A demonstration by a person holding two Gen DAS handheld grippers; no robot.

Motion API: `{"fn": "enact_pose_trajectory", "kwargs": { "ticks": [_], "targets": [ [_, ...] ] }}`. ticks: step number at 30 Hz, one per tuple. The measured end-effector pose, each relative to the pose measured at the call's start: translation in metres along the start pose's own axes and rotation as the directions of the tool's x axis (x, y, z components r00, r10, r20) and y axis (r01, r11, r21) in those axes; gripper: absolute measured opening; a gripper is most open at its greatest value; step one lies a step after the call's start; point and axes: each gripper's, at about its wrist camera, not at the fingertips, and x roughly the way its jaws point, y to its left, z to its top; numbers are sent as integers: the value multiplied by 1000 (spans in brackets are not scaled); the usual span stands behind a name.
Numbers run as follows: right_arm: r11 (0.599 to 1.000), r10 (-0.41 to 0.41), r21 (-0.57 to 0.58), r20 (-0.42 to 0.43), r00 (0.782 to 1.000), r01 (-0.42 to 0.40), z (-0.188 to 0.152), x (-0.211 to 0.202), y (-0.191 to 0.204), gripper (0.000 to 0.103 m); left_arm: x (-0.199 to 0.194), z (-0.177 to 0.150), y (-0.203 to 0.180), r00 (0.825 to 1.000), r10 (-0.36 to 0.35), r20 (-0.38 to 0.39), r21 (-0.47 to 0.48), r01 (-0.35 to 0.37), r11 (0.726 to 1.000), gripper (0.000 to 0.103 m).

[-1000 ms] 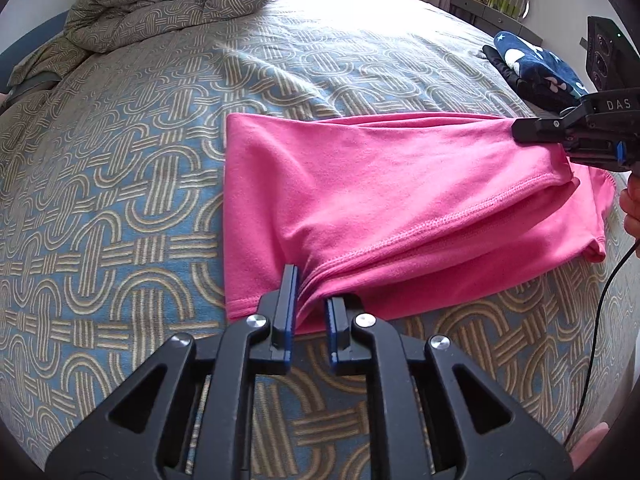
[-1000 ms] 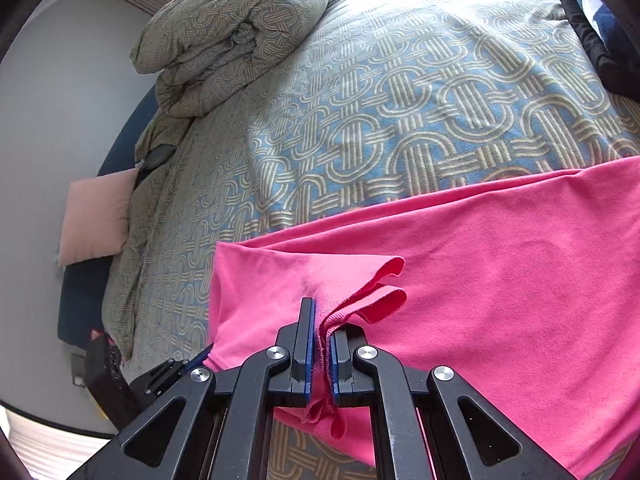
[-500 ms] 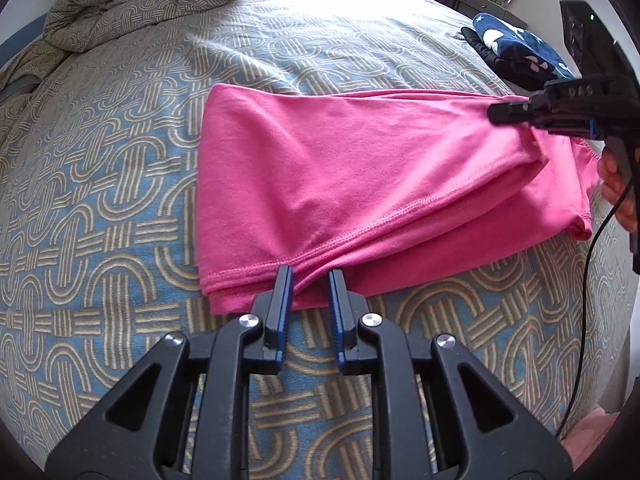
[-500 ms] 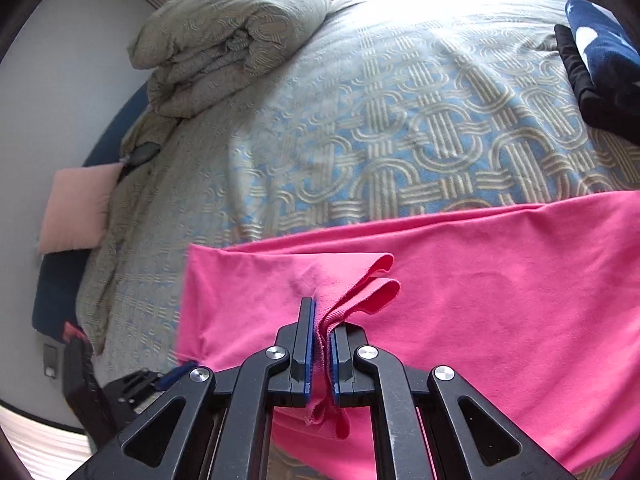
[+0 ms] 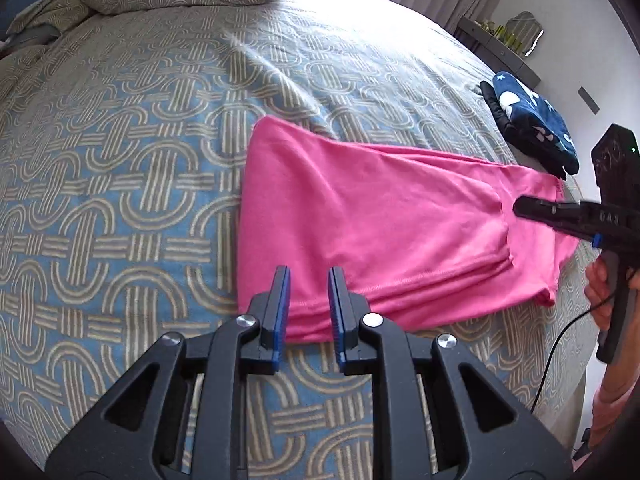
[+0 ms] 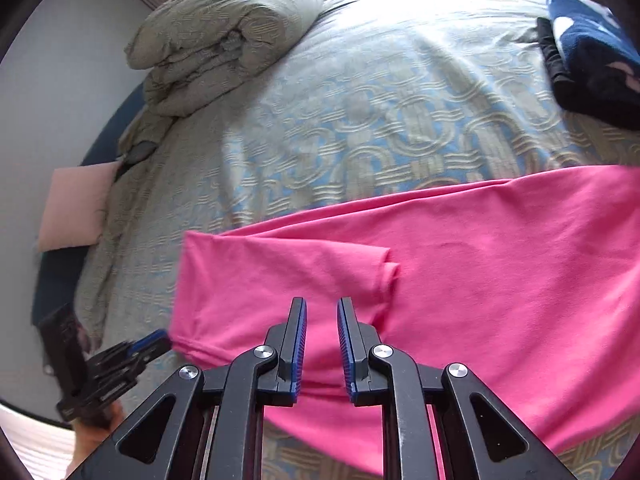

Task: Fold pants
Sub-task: 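Open both tools and move the right tool to the waistband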

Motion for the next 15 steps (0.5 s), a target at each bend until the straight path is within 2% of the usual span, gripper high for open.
{"fn": "enact_pose_trajectory", "kwargs": {
  "ticks": [2, 3, 5, 6, 7, 10, 13, 15],
  "targets": [
    [998, 64, -12, -58, 996, -64, -6, 15, 15, 16, 10, 11, -4, 1000, -15, -3, -2, 15, 1000, 20],
    [998, 57, -22, -84, 995, -59, -11, 24, 22, 16, 17, 14, -5, 1000, -9, -7, 5, 9, 1000, 20],
    [999, -18, -34, -115, 993, 14, -18, 40, 21, 16, 36, 16, -3, 997, 67, -32, 17, -67, 998, 22],
    [998, -53, -24, -132, 990, 50, -22, 47, 16, 9, 46, 16, 3, 993, 106, -58, 11, -106, 994, 22],
    [998, -60, -5, -138, 989, 60, -25, 51, 8, 7, 49, 15, 10, 995, 85, -53, -14, -86, 996, 22],
    [996, 14, 92, -125, 992, -3, -28, 41, -11, 7, 42, 19, 23, 997, 51, -52, -95, -56, 994, 22],
    [994, -33, 104, -37, 999, 37, -30, 3, -25, 12, 34, 19, 20, 991, 127, -47, -77, -131, 988, 22],
    [990, -63, 124, 16, 998, 61, -35, -24, -40, 12, 26, 18, 14, 990, 137, -40, -73, -139, 988, 22]
  ]
}}
